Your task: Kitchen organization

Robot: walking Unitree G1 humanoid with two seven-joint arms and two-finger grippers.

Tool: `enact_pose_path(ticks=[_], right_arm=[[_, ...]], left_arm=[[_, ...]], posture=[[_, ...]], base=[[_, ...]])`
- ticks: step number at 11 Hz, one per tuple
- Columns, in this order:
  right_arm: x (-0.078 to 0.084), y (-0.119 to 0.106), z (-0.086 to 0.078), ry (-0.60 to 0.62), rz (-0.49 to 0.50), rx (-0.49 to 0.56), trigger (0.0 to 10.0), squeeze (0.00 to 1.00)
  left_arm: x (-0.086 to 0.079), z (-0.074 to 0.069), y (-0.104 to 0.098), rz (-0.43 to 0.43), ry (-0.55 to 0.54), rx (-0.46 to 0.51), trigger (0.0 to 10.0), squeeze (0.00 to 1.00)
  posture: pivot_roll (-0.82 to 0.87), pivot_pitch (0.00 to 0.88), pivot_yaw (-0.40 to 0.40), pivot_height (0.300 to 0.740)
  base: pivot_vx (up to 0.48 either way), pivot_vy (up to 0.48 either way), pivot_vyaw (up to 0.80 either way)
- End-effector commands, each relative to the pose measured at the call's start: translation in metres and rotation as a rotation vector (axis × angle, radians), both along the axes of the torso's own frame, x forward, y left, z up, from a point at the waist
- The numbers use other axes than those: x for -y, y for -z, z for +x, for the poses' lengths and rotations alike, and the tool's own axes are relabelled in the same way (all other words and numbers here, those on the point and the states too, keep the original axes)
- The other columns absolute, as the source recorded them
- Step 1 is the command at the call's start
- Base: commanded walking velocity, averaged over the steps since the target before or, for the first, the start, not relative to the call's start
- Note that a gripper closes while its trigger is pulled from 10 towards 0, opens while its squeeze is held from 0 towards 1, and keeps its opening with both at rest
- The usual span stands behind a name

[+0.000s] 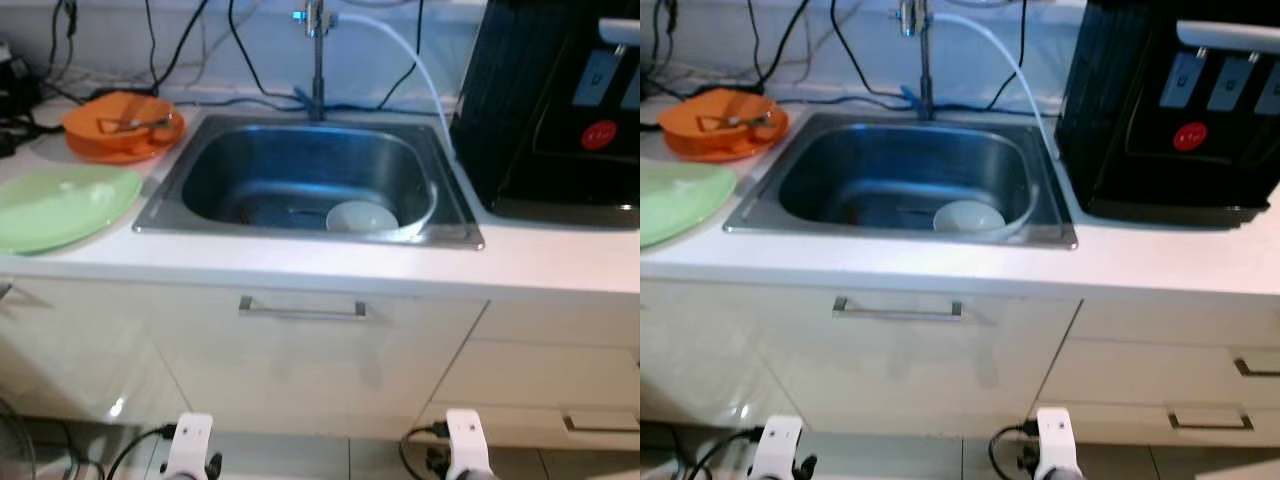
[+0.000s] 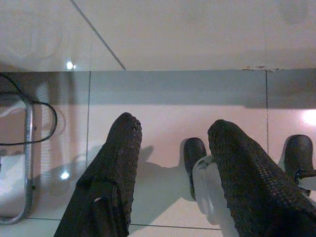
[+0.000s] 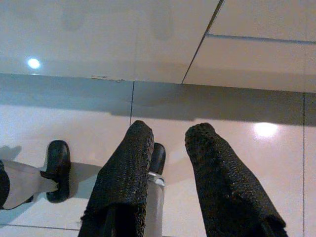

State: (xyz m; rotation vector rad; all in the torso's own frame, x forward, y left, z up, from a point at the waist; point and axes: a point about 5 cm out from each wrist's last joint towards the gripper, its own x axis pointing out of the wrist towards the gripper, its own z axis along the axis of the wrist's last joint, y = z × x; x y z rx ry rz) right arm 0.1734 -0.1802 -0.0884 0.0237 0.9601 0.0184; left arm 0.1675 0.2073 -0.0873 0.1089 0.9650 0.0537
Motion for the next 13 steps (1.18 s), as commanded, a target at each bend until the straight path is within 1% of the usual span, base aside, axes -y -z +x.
enact_pose_path(ticks=[1,5,13], right_arm=[[0.0029,-0.0008,0.0011,0.004,-0.003,0.003,10.0,0.00],[0.0026,-0.0006,0.0006,0.001,0.000,0.003,10.0,0.00],[0.0026,-0.0010,0.0015,0.004,0.002,0.004,10.0,0.00]], left_arm=[[-0.0005,0.0016,-0.0006,0.003,-0.010,-0.001,10.0,0.00],[-0.0014,0.0020,-0.0007,0.005,-0.023,-0.006,10.0,0.00],[-0.0032,0.0034,-0.0015,0.011,-0.045,-0.004,10.0,0.00]], posture=[[0.17,0.020,-0.015,0.740],[0.17,0.019,-0.015,0.740],[0.17,0.025,-0.017,0.740]], base=[[0.000,0.000,0.00],[0.000,0.000,0.00],[0.000,0.338,0.00]])
